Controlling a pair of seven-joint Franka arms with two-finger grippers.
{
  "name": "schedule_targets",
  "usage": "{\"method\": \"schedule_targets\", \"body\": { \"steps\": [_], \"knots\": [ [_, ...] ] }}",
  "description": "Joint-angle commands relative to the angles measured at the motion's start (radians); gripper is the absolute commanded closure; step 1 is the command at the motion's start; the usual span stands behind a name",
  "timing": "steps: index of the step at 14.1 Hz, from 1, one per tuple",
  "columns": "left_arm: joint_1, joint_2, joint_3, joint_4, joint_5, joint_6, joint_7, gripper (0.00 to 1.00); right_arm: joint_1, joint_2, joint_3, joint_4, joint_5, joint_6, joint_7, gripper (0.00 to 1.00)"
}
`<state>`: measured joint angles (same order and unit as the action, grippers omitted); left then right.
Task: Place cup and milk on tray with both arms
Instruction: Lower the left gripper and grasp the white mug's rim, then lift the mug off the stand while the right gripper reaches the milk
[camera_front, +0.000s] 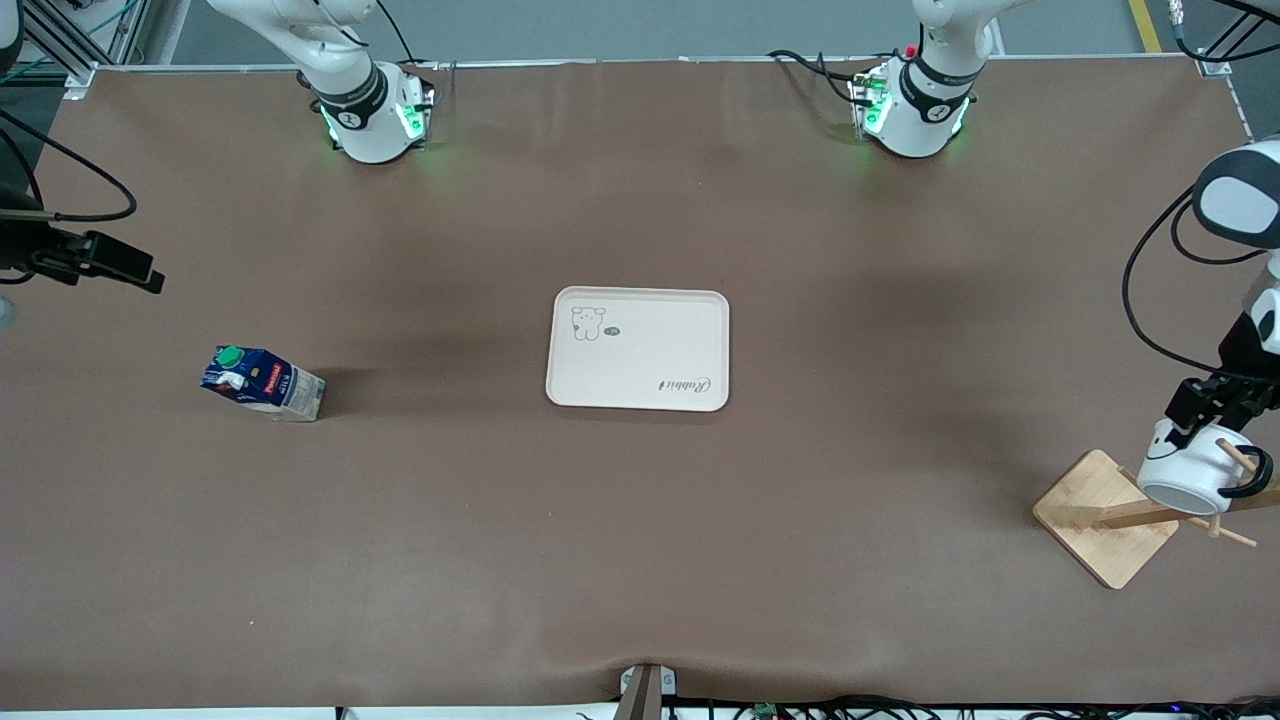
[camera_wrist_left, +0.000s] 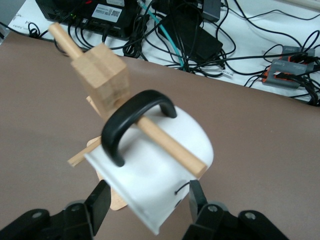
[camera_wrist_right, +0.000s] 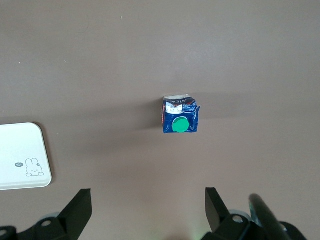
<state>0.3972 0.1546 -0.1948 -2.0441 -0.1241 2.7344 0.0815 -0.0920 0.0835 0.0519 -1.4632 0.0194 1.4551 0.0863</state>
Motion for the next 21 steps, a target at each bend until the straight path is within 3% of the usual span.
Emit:
{"method": "schedule_targets", "body": {
  "steps": [1,11,15,21],
  "knots": [
    [0.002,0.009,-0.011,-0.001,-0.034,0.042,0.026,0.37,-0.009,0.013,0.003,0.032,-0.01,0.011,0.013,0.0],
    [0.005,-0.027,-0.041,-0.005,-0.035,0.037,0.029,0.97,0.009,0.047,0.005,0.03,-0.006,0.013,0.012,0.0],
    [0.005,-0.062,-0.055,-0.005,-0.037,-0.025,0.024,1.0,0.003,0.071,0.005,0.027,-0.001,0.007,0.012,0.0],
    [0.002,-0.19,-0.075,0.01,-0.038,-0.324,0.008,1.0,0.018,0.09,0.008,0.023,0.002,0.001,0.013,0.0]
  ]
}}
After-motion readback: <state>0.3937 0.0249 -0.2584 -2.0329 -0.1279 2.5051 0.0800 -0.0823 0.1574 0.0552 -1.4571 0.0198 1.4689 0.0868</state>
